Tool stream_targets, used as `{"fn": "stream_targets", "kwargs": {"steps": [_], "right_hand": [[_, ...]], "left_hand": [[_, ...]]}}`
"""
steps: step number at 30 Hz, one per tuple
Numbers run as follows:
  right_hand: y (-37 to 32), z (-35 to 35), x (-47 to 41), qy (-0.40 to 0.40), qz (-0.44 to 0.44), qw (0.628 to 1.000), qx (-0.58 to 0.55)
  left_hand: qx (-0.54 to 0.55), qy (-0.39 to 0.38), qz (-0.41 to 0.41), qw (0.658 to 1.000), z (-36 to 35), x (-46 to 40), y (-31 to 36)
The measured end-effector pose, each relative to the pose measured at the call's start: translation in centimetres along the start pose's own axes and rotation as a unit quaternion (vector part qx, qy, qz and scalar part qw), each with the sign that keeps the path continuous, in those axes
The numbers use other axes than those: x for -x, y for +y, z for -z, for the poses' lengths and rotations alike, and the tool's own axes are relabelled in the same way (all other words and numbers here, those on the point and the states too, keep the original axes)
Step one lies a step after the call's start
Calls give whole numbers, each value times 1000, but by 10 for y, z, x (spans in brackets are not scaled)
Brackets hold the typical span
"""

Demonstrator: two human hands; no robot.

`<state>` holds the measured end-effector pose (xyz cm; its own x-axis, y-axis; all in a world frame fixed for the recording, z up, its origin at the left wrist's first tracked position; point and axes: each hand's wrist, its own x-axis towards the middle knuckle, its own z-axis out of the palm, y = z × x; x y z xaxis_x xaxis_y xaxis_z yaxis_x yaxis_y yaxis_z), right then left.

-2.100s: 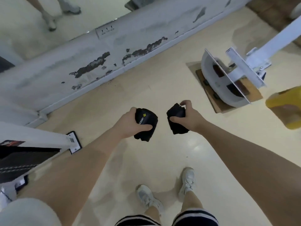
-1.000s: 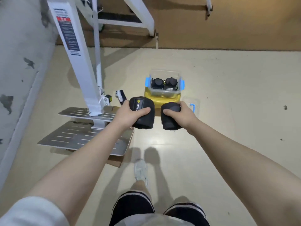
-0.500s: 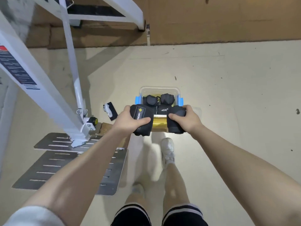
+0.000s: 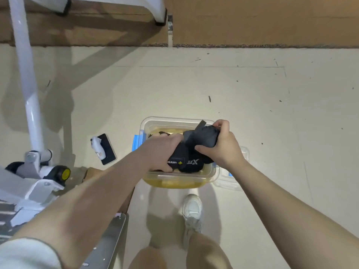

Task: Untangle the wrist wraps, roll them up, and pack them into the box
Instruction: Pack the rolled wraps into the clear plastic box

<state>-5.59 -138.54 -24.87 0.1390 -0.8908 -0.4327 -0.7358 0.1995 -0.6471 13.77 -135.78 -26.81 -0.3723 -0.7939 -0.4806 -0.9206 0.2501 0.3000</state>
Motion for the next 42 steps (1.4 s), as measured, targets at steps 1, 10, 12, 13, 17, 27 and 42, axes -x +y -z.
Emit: {"fn": "stream_targets", "kwargs": {"steps": [1, 10, 12, 13, 17, 27, 42], "right_hand": [[4, -7, -9, 18, 14, 1000, -10], [-1, -59, -50, 62, 259, 948, 177], [1, -64, -52, 58, 282, 937, 200], [3, -65, -54, 55, 300, 926, 222], [7, -66, -59, 3, 318, 890, 328], [13, -90, -62, -30, 243, 899, 364], [26, -73, -16, 117, 18, 992, 35]], "left_hand": [[1, -4, -12, 1000, -14, -6, -6], [-58, 188, -13, 980, -60, -13, -53], [-30, 292, 7, 956, -68, -9, -52], [-13, 319, 8, 948, -71, -9, -54], [-51, 237, -25, 970, -70, -13, -56], [-112, 258, -17, 960, -75, -18, -58], [-147, 153, -42, 976, -71, -3, -31]]}}
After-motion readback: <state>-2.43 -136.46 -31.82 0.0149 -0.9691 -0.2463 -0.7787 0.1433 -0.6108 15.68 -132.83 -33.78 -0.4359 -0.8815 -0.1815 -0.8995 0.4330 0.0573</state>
